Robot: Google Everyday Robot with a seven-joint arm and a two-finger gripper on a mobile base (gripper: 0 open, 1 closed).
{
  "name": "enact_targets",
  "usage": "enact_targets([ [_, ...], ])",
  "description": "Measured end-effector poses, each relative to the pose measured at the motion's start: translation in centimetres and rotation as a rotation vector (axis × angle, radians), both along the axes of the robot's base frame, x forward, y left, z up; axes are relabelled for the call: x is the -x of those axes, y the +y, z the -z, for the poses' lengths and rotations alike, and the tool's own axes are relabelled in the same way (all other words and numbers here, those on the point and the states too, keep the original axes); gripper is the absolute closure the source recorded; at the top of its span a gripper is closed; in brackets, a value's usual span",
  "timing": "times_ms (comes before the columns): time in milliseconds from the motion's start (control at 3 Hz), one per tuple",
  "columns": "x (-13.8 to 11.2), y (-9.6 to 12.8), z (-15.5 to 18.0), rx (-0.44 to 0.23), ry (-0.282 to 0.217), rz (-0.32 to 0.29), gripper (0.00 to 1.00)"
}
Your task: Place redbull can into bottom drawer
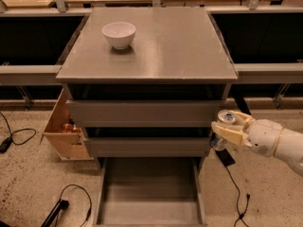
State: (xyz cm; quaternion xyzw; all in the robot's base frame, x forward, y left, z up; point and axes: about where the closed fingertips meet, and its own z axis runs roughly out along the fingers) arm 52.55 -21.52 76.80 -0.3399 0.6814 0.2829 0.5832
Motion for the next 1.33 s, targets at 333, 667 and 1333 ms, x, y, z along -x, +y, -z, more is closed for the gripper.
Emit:
enact_targets([
  [333, 0.0, 0.0, 0.0, 0.0, 0.0, -0.001, 1.0],
  [667, -0.7, 2.9, 5.8, -0.04, 0.034, -0.017, 1.0],
  [1333, 0.4, 8.7, 16.9, -0.102, 0.085, -0.037, 1.0],
])
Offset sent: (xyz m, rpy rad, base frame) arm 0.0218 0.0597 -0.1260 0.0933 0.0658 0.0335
